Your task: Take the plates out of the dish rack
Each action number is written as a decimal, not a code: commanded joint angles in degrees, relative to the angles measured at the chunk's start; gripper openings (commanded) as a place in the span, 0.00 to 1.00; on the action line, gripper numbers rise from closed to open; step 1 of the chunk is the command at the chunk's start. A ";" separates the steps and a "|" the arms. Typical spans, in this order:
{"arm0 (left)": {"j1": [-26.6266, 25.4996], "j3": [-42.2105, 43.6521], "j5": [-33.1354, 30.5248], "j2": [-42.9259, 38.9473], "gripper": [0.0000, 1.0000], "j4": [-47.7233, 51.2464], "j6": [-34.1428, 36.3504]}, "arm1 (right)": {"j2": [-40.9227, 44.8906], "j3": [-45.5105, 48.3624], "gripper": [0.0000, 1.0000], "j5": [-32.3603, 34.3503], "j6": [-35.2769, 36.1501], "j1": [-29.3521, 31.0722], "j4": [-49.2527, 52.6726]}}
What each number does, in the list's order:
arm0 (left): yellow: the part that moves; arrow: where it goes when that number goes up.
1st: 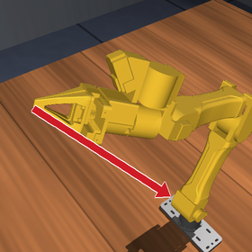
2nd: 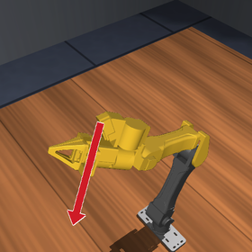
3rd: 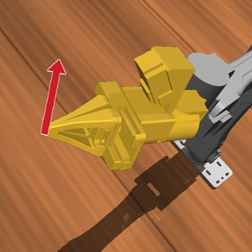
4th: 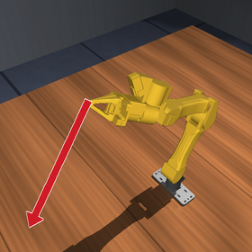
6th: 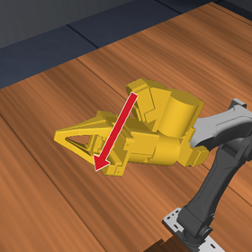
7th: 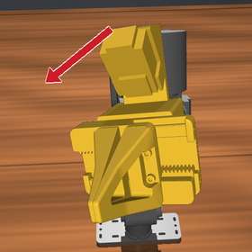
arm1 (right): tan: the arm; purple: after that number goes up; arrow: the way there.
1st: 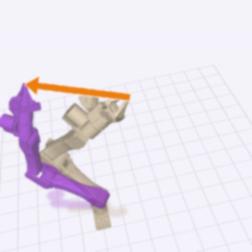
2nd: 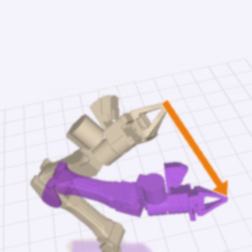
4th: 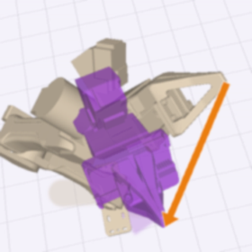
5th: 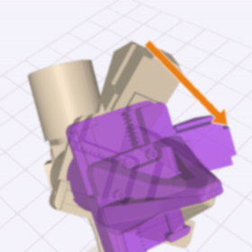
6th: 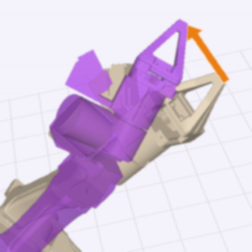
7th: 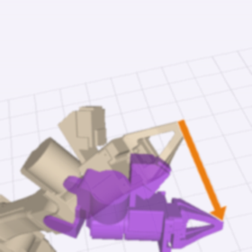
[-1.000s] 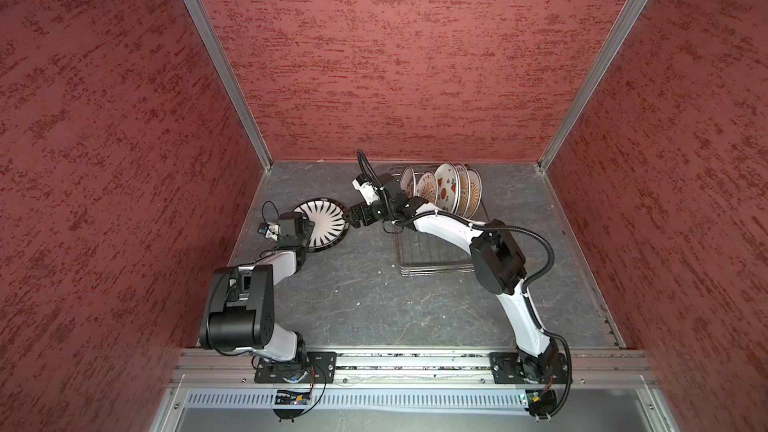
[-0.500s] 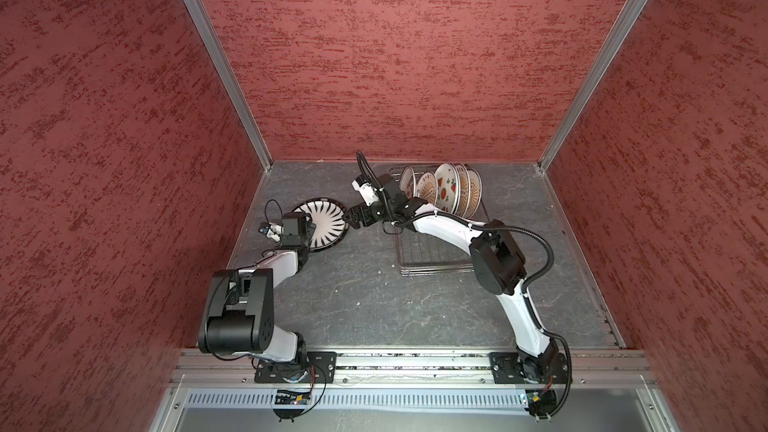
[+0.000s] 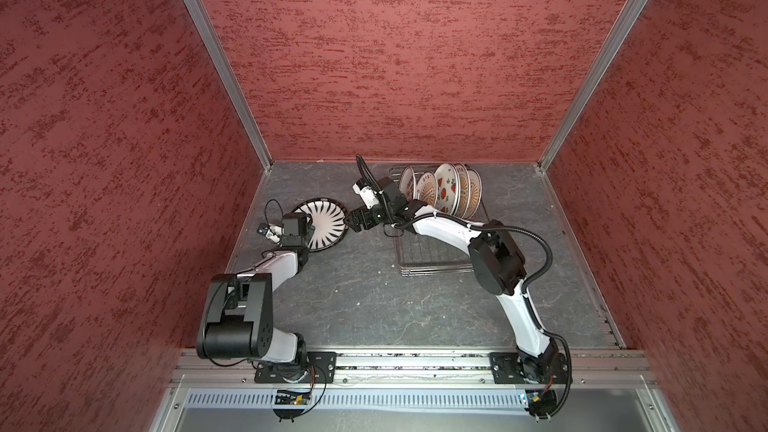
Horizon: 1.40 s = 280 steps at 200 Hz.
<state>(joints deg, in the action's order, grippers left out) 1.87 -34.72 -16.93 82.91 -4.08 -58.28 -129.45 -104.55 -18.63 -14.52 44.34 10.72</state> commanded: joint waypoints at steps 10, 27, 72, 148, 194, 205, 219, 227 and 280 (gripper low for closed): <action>0.24 0.28 -0.34 -1.69 0.76 1.65 0.97 | 2.80 0.49 0.93 1.23 0.65 0.88 -0.44; 0.24 0.75 -0.63 -3.39 0.76 2.22 0.92 | 3.21 0.24 0.93 1.55 1.19 1.15 -0.10; -0.17 2.93 0.21 -11.30 0.87 3.31 1.47 | 7.07 -0.63 0.93 5.52 7.19 2.20 3.34; -8.26 5.95 1.29 -29.45 0.99 5.40 6.35 | 25.16 14.89 0.94 12.45 10.73 3.21 -0.51; -16.89 8.85 3.11 -38.54 0.99 0.09 10.01 | 39.82 29.03 0.99 21.67 9.66 3.12 -5.62; -19.83 8.00 3.97 -39.26 0.99 -0.10 12.18 | 42.74 31.88 0.99 26.93 8.62 3.04 -6.43; -23.62 7.08 5.20 -39.44 0.99 -1.19 14.95 | 45.67 34.25 0.99 31.64 7.97 2.24 -6.74; -25.58 6.80 5.27 -39.33 0.99 -2.09 15.84 | 47.21 35.28 0.99 32.78 7.72 1.46 -6.51; -31.66 7.93 17.78 -32.36 0.99 -22.61 26.20 | 51.21 39.10 0.99 27.59 4.13 -9.66 -8.28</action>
<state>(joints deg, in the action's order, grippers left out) -28.88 -26.59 -8.60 46.19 -12.25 -39.51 -78.72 -66.28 9.39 -7.97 40.25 5.69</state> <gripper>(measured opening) 0.994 0.989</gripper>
